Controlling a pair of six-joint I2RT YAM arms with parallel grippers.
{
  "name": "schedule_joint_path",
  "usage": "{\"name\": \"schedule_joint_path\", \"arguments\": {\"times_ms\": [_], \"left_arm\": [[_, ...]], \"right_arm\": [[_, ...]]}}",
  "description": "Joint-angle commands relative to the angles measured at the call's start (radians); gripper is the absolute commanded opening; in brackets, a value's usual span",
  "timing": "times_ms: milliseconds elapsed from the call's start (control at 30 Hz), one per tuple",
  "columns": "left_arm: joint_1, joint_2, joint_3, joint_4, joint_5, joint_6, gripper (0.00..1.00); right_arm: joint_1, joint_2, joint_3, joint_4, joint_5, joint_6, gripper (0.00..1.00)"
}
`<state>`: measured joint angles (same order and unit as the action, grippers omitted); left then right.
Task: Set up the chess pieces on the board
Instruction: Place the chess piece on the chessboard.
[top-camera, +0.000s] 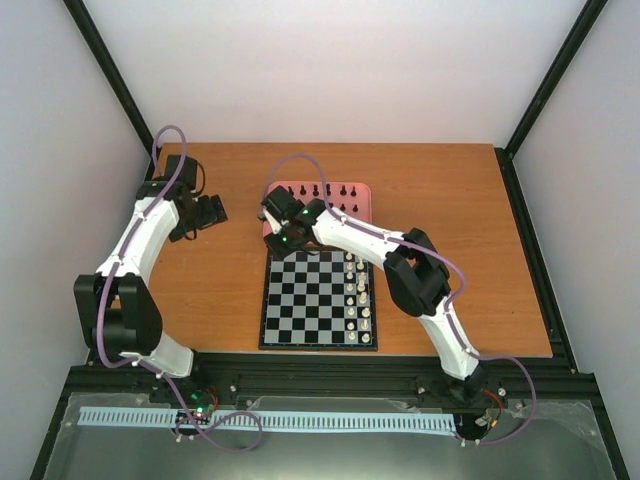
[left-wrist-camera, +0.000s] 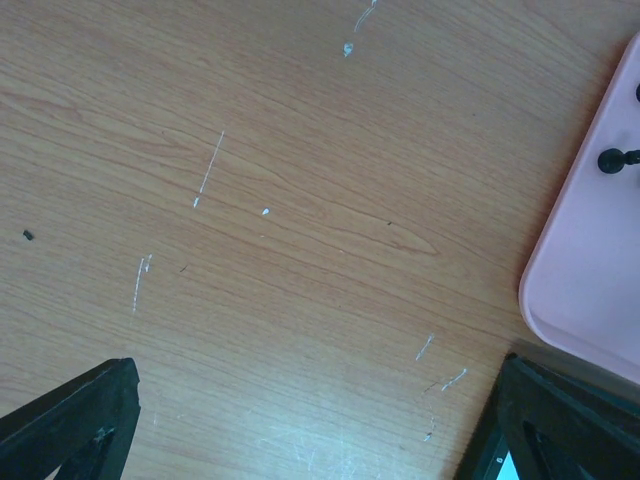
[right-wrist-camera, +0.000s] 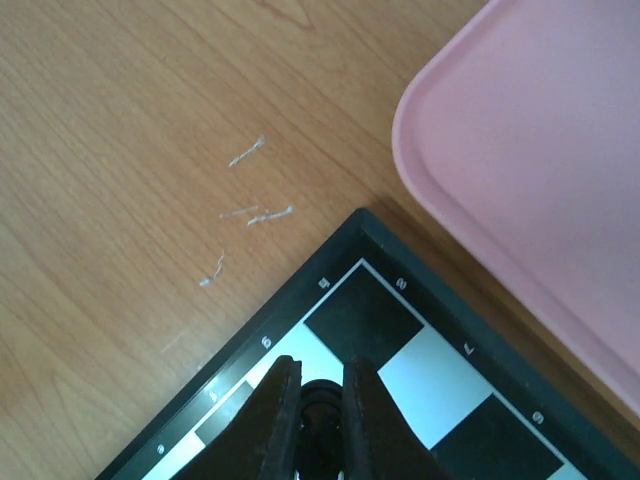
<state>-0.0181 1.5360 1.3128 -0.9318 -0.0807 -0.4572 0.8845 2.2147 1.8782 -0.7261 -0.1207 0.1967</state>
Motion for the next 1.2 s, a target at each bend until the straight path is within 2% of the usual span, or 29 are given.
{"name": "schedule_joint_path", "arguments": {"times_ms": [0,500,1167], "left_arm": [[0.0,-0.031,-0.007,0.017,0.014,-0.002,1.0],[0.0,-0.068,-0.029,0.05,-0.007,0.05,1.0],[0.0,-0.078,-0.048,0.062,-0.007,0.072,1.0]], "right_arm": [[0.007,0.035,0.061,-0.019,0.011,0.006,0.03],[0.016,0.098,0.087,0.003,0.077,0.006,0.03],[0.016,0.151,0.133,-0.017,0.084,0.004,0.03]]}}
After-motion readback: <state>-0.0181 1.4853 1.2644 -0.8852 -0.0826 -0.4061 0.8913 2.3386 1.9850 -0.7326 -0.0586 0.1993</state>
